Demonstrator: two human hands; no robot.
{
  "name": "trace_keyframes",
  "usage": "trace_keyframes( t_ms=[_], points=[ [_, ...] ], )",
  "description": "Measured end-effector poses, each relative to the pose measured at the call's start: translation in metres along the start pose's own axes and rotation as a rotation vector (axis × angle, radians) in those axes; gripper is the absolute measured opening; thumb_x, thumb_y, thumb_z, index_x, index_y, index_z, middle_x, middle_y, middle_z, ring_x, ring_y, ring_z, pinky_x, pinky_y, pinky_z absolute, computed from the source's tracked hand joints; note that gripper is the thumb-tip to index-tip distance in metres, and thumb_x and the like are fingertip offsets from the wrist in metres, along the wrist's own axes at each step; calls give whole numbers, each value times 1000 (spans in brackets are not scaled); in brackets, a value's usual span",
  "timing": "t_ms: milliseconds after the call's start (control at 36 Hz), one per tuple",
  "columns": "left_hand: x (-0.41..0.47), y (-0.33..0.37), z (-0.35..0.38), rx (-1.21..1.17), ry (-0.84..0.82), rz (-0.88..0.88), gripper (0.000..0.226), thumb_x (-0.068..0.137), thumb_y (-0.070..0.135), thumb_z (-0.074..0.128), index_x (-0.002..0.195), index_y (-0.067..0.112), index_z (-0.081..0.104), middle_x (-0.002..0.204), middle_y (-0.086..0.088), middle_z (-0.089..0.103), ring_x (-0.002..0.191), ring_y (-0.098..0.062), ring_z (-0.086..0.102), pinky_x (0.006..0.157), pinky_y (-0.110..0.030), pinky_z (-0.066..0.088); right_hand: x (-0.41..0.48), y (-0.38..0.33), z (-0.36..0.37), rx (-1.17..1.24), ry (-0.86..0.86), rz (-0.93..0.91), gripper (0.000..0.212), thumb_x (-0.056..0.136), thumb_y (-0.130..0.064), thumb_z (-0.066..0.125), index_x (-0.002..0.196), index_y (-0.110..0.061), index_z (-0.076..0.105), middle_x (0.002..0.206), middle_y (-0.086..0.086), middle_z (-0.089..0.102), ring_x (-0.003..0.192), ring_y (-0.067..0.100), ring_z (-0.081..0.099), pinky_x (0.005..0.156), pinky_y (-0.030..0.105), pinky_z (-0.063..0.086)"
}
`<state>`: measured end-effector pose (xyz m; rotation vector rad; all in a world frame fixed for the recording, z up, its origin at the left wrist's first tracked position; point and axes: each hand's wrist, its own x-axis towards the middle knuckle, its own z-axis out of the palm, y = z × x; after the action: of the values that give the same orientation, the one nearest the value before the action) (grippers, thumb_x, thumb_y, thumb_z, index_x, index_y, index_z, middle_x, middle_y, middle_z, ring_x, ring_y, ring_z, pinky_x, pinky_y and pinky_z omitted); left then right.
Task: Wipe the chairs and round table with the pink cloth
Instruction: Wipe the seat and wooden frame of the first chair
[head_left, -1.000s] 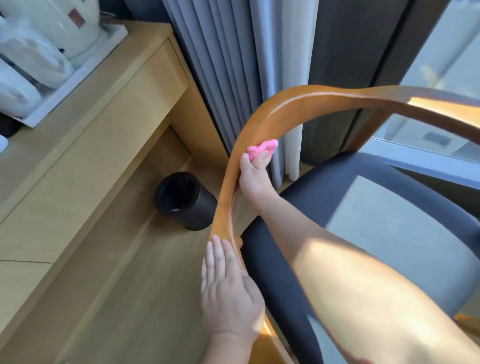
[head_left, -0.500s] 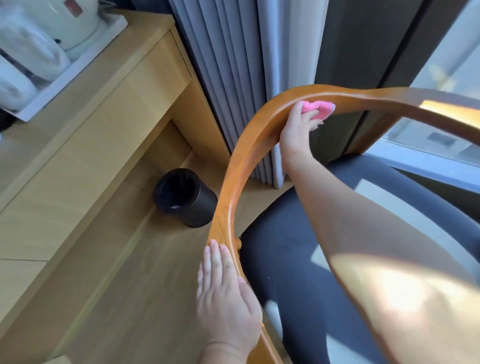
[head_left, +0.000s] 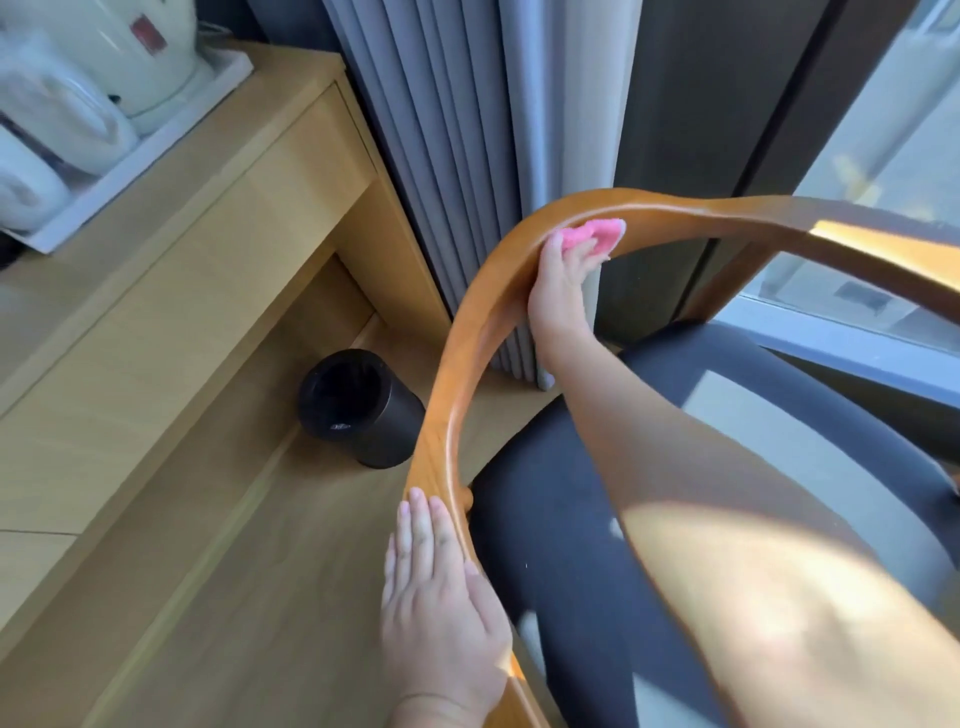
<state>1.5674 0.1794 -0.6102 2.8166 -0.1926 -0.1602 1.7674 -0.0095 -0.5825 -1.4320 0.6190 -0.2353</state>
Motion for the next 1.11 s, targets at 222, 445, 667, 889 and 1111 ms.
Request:
trace_keyframes(
  t_ms=[222,445,667,889,1111],
  points=[
    [2,5,-4,0,-16,10,66,85,34,11,145,7,13,154,2,5,143,-15,-3,113,-23,-7,37,8,-20,10,121,6,73,100,-53,21,154,-13,-9,160,13,-20,149,27,-10,119,51,17],
    [3,5,-3,-14,15,14,62,84,24,25,137,-2,41,148,-12,31,138,-27,25,110,-34,15,-31,40,9,-60,-170,-139,64,104,-51,18,151,-27,-20,158,-7,-27,149,16,-13,119,56,15],
    [1,0,5,36,50,-3,68,85,33,3,149,12,9,150,8,-11,138,-3,-18,113,-22,-11,-104,63,11,-101,-350,-45,66,99,-58,35,155,-36,8,158,-20,18,143,15,31,117,48,27],
    [-3,-1,7,-5,85,-20,56,97,22,27,150,16,12,158,3,0,138,-2,-15,113,-22,-9,-142,80,-2,-136,-451,16,30,98,-52,49,104,-32,71,62,-10,56,59,9,55,60,18,48],
    [-1,-4,10,-60,95,-14,63,88,29,15,149,15,21,158,1,10,145,-11,1,116,-26,-1,-150,69,-10,-115,-377,71,23,99,-40,52,89,-37,74,82,-2,71,81,12,66,74,26,53]
  ],
)
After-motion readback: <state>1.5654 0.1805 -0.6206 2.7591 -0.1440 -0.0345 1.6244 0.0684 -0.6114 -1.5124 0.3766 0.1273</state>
